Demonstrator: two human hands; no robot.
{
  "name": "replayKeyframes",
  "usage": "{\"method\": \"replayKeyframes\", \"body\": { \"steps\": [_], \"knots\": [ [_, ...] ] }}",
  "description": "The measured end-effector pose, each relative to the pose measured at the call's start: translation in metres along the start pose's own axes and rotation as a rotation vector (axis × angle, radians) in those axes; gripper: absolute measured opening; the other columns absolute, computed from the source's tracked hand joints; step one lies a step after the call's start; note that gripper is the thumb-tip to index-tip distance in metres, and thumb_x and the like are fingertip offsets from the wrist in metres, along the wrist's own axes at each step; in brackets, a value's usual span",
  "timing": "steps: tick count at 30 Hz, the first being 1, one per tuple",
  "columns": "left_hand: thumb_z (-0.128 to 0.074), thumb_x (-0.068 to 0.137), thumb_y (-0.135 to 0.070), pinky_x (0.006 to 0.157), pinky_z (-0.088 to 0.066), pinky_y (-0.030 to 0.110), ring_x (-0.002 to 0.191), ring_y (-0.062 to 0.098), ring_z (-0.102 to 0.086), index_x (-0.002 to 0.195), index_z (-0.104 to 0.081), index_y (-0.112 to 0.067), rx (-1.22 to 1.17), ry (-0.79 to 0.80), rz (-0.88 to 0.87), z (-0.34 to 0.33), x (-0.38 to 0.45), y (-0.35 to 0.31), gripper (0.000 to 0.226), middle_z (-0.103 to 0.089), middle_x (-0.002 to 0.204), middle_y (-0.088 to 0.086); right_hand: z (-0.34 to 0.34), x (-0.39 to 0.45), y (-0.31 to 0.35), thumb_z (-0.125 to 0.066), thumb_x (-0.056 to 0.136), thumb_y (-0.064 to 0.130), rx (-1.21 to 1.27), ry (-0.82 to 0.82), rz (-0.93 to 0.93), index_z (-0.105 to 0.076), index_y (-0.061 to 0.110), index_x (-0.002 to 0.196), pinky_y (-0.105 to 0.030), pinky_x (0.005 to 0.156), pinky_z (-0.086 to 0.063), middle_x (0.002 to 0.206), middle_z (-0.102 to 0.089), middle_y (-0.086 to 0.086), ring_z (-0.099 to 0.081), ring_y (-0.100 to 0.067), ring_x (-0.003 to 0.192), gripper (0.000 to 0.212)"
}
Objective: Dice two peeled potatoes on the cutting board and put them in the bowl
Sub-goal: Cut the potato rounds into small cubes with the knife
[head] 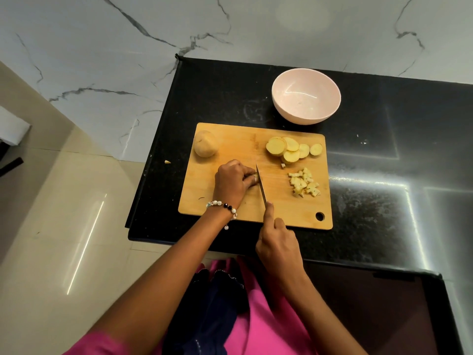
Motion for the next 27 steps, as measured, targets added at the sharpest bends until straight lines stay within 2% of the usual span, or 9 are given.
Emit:
{"method": "replayKeyframes", "body": {
  "steps": [3,7,11,13,17,20,22,24,27],
  "knots": [
    [-0.080,0.072,-0.018,0.069,-0.051,0.027,0.076,0.018,-0.064,0.094,-0.076,-0.008,-0.004,0.003,0.011,0.001,0.000,0.000,0.024,-0.069,0.086,0.007,-0.001,-0.011,-0.005,-0.071,0.056,-0.002,0.045,-0.019,-0.015,-0.054,-0.012,0.123,-0.032,0.029,-0.031,0.064,-0.057,-0.017,-0.047,-0.031,0.034,0.070],
    [-0.079,0.074,-0.017,0.073,-0.044,0.017,0.083,0.016,-0.063,0.100,-0.074,-0.009,0.011,0.050,0.037,0.002,0.000,0.001,0.028,-0.068,0.093,0.007,0.005,0.003,-0.007,-0.045,0.074,0.005,0.114,-0.090,-0.042,-0.047,-0.010,0.130,-0.032,0.039,-0.029,0.065,-0.057,-0.018,-0.049,-0.033,0.042,0.058],
    [-0.078,0.075,-0.018,0.079,-0.049,0.024,0.087,0.018,-0.063,0.102,-0.073,-0.010,0.039,0.055,0.053,0.004,0.000,0.003,0.029,-0.069,0.097,0.007,0.006,0.014,0.000,-0.037,0.093,0.008,0.130,-0.070,-0.005,-0.020,0.002,0.148,-0.036,0.060,-0.033,0.095,-0.059,-0.020,-0.057,-0.038,0.078,0.059],
    [-0.078,0.075,-0.019,0.080,-0.051,0.028,0.086,0.018,-0.064,0.101,-0.074,-0.011,0.042,0.047,0.046,0.004,-0.001,0.002,0.027,-0.069,0.097,0.007,0.006,0.015,0.001,-0.035,0.094,0.010,0.134,-0.056,-0.016,-0.013,0.004,0.150,-0.036,0.063,-0.033,0.102,-0.057,-0.019,-0.056,-0.037,0.084,0.060],
    [-0.077,0.076,-0.019,0.074,-0.045,0.021,0.083,0.019,-0.064,0.099,-0.075,-0.009,0.033,0.038,0.032,0.004,0.000,0.003,0.025,-0.070,0.093,0.008,0.009,0.017,0.009,-0.036,0.091,0.006,0.043,-0.031,-0.012,-0.011,-0.001,0.149,-0.037,0.062,-0.033,0.104,-0.057,-0.023,-0.058,-0.040,0.082,0.063],
    [-0.077,0.075,-0.019,0.073,-0.048,0.026,0.080,0.021,-0.064,0.097,-0.075,-0.009,0.023,0.043,0.021,0.004,0.001,0.003,0.024,-0.070,0.090,0.009,0.006,0.029,0.016,-0.037,0.088,0.003,-0.022,0.001,0.006,-0.008,-0.006,0.148,-0.035,0.061,-0.034,0.104,-0.057,-0.025,-0.059,-0.038,0.079,0.066],
    [-0.077,0.075,-0.020,0.072,-0.050,0.030,0.079,0.022,-0.064,0.096,-0.075,-0.009,0.029,0.034,0.011,0.003,0.000,0.002,0.023,-0.070,0.088,0.010,0.004,0.026,0.017,-0.047,0.083,0.001,-0.042,0.015,0.000,-0.019,-0.010,0.144,-0.033,0.050,-0.032,0.092,-0.059,-0.025,-0.059,-0.037,0.064,0.068],
    [-0.077,0.075,-0.021,0.071,-0.051,0.031,0.078,0.022,-0.064,0.095,-0.076,-0.010,0.034,0.017,0.004,0.003,-0.002,0.002,0.023,-0.069,0.087,0.009,0.004,0.013,0.016,-0.067,0.064,-0.002,-0.087,0.045,-0.003,-0.044,-0.014,0.132,-0.025,0.036,-0.016,0.070,-0.058,-0.020,-0.051,-0.030,0.039,0.072],
    [-0.078,0.075,-0.019,0.071,-0.050,0.028,0.078,0.020,-0.064,0.095,-0.075,-0.009,0.022,0.006,0.011,0.003,-0.003,0.003,0.023,-0.069,0.088,0.009,0.001,-0.009,0.009,-0.077,0.047,-0.002,-0.054,-0.002,-0.015,-0.056,-0.012,0.120,-0.025,0.035,-0.015,0.061,-0.056,-0.016,-0.046,-0.027,0.030,0.077]
  ]
}}
Point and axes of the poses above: each hand's wrist, its own x-axis towards the middle knuckle, its own z-axis out of the back of the hand, y = z × x, the point moved 4 cm from there along x, towards the middle knuckle
